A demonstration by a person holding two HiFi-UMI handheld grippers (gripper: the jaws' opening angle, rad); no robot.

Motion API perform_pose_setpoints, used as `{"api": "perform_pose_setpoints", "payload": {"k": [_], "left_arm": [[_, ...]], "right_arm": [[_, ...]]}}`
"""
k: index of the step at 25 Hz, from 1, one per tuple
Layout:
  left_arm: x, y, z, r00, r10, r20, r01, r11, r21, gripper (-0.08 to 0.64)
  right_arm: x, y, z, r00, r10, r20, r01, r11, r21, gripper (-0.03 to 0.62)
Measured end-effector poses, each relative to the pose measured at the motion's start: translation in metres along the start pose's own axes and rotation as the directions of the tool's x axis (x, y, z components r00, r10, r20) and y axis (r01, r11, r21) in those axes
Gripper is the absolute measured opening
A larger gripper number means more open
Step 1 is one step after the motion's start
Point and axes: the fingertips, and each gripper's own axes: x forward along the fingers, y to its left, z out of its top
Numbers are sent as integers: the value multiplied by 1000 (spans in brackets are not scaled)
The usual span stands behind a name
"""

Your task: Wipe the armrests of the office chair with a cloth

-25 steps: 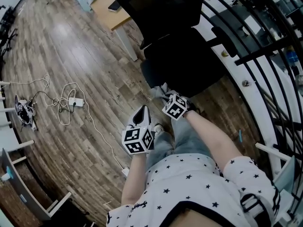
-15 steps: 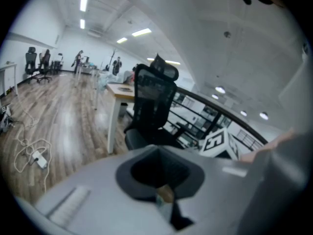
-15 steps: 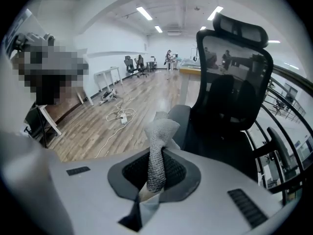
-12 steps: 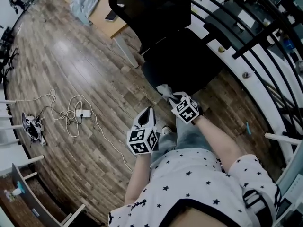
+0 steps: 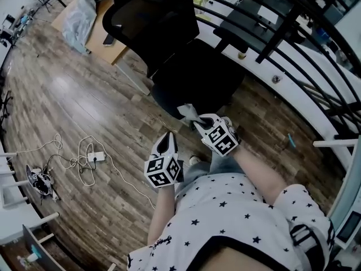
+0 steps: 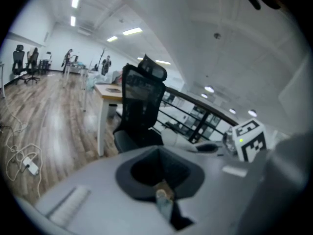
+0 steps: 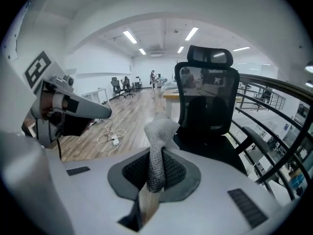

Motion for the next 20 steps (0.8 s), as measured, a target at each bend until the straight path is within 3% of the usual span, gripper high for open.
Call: {"api": "perform_pose_setpoints", "payload": {"k": [6,20], "left_arm": [[22,-14,11,1000,12,9,-12,1000,1,5],[126,-98,46,996,79,35,-78,996,-31,5]], "right_arm": [[-28,-31,12,996,-27,79,25,999,33,34],[-70,-177,23,991,50,127,-48,999,-19,34]]}}
